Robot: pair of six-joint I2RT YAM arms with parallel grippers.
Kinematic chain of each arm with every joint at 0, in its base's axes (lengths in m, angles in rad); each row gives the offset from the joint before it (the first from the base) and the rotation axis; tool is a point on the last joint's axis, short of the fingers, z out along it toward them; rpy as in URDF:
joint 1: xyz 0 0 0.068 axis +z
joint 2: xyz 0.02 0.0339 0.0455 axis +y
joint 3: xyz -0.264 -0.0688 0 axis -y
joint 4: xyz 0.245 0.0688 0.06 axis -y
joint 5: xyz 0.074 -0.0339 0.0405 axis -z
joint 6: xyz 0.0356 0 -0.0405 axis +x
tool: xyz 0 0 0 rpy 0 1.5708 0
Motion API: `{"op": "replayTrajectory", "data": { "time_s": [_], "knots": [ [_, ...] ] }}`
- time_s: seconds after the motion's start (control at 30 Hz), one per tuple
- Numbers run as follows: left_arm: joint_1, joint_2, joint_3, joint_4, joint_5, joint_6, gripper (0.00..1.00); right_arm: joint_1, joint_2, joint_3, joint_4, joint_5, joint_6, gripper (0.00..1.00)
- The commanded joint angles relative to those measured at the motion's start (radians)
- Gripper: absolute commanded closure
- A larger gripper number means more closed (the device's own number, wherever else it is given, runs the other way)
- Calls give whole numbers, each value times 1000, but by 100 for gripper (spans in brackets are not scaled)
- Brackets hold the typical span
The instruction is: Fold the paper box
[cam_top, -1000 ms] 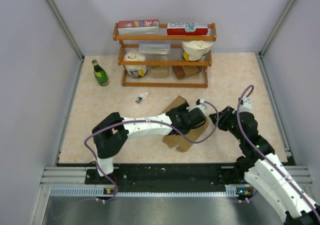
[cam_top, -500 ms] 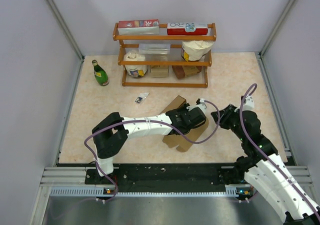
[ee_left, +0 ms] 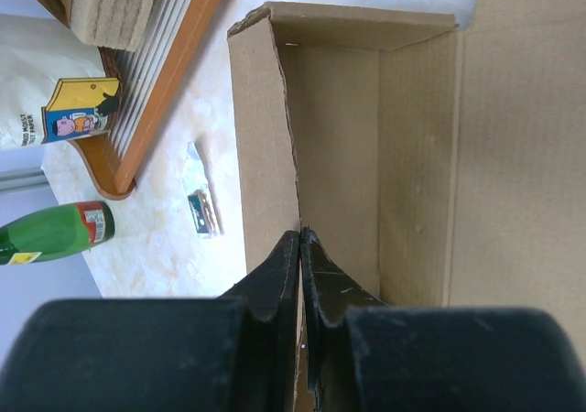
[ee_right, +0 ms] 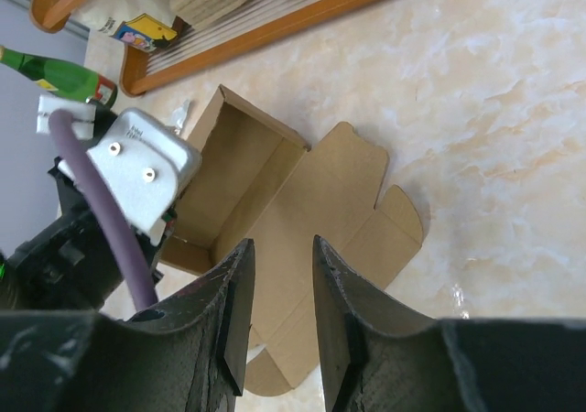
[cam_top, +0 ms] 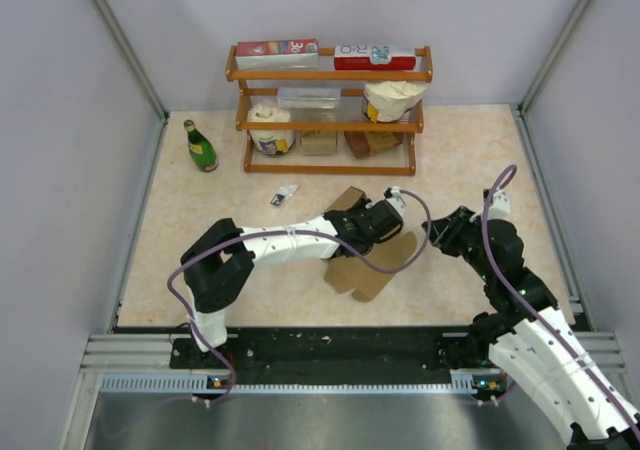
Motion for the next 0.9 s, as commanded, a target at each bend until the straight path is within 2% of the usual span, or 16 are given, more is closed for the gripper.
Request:
{"op": "replayTrajectory", "data": {
  "time_s": [0.0, 0.03, 0.1, 0.17, 0.53, 0.73, 0.87],
  "knots": [
    [47, -44, 0, 22, 51, 9, 93, -12, -1, 61, 25, -1, -18, 69],
    [55, -49, -2, 22, 53, 11, 92, -12, -3, 61, 24, -1, -18, 68],
    [66, -56, -5, 26, 51, 20, 82, -12, -1, 62, 24, -3, -18, 68],
    [76, -62, -6, 32, 48, 30, 78, -12, 0, 61, 25, -3, -18, 68],
    [156, -67, -8, 42, 88, 41, 77, -12, 11, 66, 24, -13, -28, 68],
    [175, -73, -10, 46, 99, 47, 71, -12, 14, 69, 25, -13, -30, 67],
    [201, -73, -13, 46, 131, 41, 73, -12, 16, 78, 24, -21, -33, 67]
  ]
}}
